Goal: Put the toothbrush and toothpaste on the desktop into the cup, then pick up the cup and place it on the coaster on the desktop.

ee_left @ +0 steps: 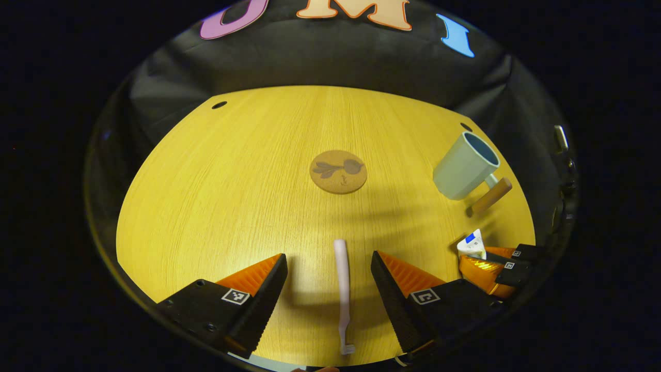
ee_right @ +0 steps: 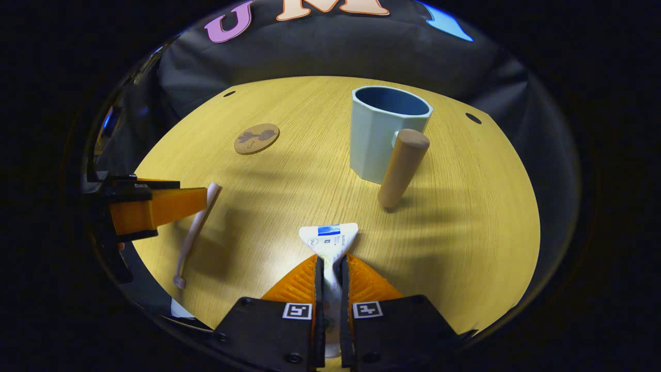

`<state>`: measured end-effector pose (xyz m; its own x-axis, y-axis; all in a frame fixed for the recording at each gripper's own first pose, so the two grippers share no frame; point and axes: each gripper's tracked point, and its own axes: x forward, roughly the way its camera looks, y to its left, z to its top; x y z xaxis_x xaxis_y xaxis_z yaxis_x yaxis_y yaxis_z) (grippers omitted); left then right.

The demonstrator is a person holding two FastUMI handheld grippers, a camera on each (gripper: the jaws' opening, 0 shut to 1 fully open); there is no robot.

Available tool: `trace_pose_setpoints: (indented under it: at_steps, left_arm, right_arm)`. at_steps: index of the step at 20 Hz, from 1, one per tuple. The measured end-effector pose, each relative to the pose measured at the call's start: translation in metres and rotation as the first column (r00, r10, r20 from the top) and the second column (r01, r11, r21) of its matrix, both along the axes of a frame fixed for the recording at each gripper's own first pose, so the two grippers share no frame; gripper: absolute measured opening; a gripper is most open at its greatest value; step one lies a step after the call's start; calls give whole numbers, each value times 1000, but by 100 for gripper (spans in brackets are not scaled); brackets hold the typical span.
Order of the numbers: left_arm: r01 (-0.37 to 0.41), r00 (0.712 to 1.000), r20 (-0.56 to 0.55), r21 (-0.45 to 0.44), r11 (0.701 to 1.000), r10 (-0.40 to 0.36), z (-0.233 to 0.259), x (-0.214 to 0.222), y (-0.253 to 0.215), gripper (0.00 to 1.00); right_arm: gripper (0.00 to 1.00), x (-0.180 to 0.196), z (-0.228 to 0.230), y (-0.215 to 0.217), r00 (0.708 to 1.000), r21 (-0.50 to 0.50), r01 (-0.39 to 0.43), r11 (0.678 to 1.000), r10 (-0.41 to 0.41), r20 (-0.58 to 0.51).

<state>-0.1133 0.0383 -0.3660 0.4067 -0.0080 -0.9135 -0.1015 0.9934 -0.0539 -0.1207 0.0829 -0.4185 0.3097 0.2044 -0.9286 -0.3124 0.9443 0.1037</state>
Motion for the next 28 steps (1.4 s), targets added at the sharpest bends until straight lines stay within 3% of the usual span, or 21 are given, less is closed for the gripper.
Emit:
trace_pose_setpoints:
  at_steps: [4,8,12,14,16,17,18,19,21,24,28]
  left_arm:
    - [15,996,-91,5,1000,-14,-13,-11,2,96]
    - [86,988,-131,37,996,-80,-16,-11,2,93]
    - [49,981,-191,37,998,-41,-17,-12,0,91]
    - [80,972,-222,30,996,-72,-16,-11,-4,87]
    - [117,963,-245,18,993,-109,-18,-13,-13,75]
    - [130,960,-253,14,991,-122,-18,-13,-17,54]
    - [140,957,-258,9,990,-133,-18,-13,-20,46]
    - [142,956,-260,10,990,-135,-18,-12,-22,27]
    - [137,956,-260,-9,991,-134,-17,-11,-25,11]
    - [124,965,-227,-28,992,-127,-17,-11,-26,0]
    - [114,980,-160,-41,993,-119,-15,-9,-26,0]
  right_arm:
    - [17,0,0,0,1000,4,-1,1000,1,0]
    - [14,0,0,0,1000,9,-6,1000,6,1]
    - [14,1,0,0,1000,14,-3,1000,3,3]
    - [14,1,-1,0,1000,18,-5,1000,5,2]
    - [14,1,-1,0,1000,19,-6,1000,6,1]
    - [14,1,-1,0,1000,20,-7,1000,7,1]
    - [12,1,-1,0,1000,20,-7,1000,7,1]
    - [12,1,-1,0,1000,21,-7,1000,7,1]
    - [14,1,0,0,1000,23,-10,1000,10,-1]
    - [14,1,-1,0,1000,22,-14,1000,14,-2]
    - [14,1,-1,1,999,18,-35,999,35,-14]
